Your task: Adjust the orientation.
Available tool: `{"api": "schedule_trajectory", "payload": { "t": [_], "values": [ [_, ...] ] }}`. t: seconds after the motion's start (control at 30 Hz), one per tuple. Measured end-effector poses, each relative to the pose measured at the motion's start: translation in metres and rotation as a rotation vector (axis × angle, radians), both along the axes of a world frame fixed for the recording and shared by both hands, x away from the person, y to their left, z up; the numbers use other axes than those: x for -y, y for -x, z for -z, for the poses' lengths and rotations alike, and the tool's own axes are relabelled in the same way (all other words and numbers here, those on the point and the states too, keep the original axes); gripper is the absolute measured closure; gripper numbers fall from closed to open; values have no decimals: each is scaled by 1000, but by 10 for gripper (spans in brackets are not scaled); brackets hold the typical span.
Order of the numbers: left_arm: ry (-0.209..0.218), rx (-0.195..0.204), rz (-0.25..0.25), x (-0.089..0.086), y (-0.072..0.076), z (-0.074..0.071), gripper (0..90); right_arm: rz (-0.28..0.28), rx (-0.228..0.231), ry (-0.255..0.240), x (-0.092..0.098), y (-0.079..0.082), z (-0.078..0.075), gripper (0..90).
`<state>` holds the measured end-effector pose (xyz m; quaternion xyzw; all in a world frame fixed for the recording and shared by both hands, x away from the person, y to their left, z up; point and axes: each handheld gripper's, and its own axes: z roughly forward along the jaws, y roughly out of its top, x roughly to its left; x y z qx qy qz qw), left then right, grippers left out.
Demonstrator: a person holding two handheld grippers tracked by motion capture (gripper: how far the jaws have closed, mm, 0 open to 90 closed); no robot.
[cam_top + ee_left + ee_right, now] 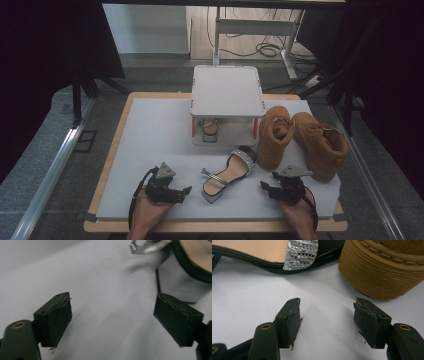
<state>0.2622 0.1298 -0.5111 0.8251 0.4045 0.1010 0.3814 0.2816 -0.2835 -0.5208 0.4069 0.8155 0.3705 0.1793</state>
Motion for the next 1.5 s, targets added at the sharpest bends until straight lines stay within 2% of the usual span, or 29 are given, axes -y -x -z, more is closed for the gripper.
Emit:
{"api": "schedule_trajectory", "payload": {
  "t": [0.27, 0.63, 0.9, 1.07, 1.23, 1.5],
  "values": [
    [16, -16, 102, 13, 14, -1, 122, 0, 0, 0, 0, 0, 0, 377],
    [15, -20, 177, 37, 16, -1, 130, 0, 0, 0, 0, 0, 0, 376],
    [11, -29, 213, 56, 11, -1, 149, -1, 0, -1, 0, 0, 0, 375],
    [-9, -34, 235, 66, 6, 0, 154, -1, 1, -1, 0, 0, 0, 375],
    [-2, -51, 241, 76, 0, 0, 163, -1, 1, 0, 0, 0, 0, 375],
    [-30, -66, 246, 91, -11, -1, 202, -1, 2, 0, 0, 0, 0, 375]
  ]
}}
